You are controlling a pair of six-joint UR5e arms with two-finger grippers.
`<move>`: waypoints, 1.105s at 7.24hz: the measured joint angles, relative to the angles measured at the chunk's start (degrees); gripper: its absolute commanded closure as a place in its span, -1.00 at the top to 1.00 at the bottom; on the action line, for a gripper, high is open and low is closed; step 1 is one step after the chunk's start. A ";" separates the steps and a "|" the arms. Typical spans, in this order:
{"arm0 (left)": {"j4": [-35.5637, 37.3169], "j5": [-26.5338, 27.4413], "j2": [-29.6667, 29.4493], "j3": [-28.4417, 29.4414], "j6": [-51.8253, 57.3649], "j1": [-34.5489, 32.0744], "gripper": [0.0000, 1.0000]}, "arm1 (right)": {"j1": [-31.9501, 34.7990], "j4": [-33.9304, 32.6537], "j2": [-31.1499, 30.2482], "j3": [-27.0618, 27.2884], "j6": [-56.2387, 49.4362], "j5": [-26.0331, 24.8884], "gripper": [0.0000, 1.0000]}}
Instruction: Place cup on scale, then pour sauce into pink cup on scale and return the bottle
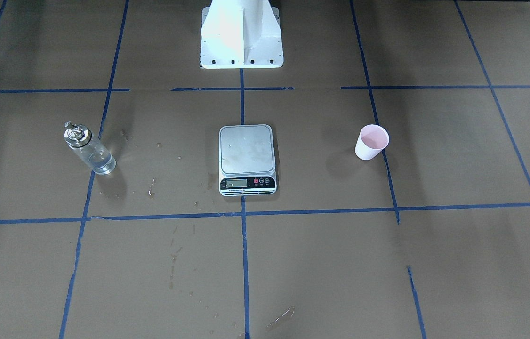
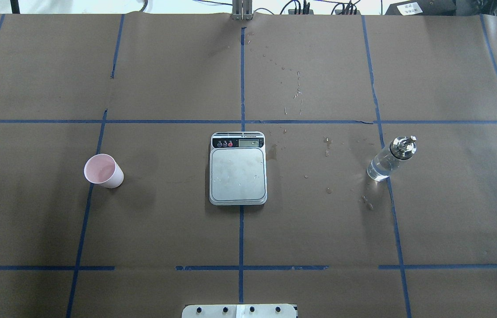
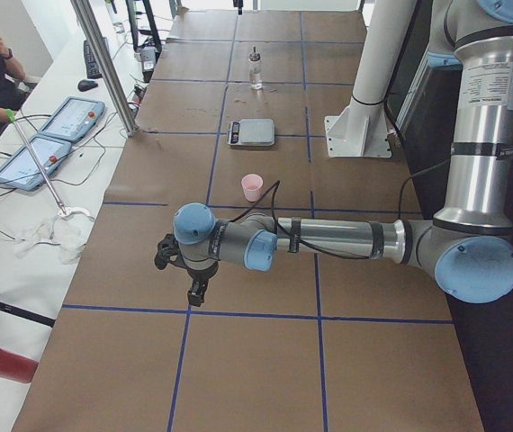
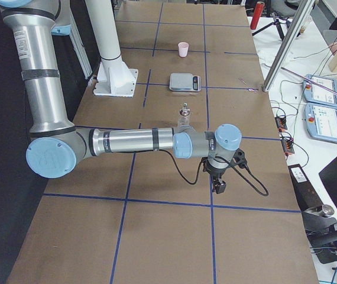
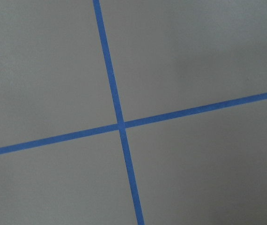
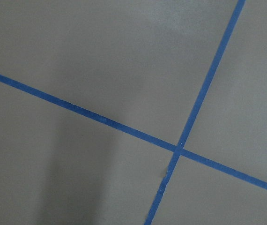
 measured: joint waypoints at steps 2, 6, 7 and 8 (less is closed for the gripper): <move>0.58 -0.39 1.79 -2.12 0.05 0.11 1.00 | 0.00 0.28 -0.71 -0.15 0.17 -0.01 1.00; -0.79 -1.94 2.09 -3.17 -1.09 0.56 1.00 | 0.00 0.95 -1.95 0.26 0.23 0.83 1.00; -2.60 -4.04 2.00 -3.42 -2.05 0.85 1.00 | 0.00 2.04 -2.16 0.40 0.27 1.01 1.00; -4.86 -5.97 1.94 -4.71 -6.38 2.59 1.00 | 0.00 3.86 -2.73 0.65 0.34 1.11 1.00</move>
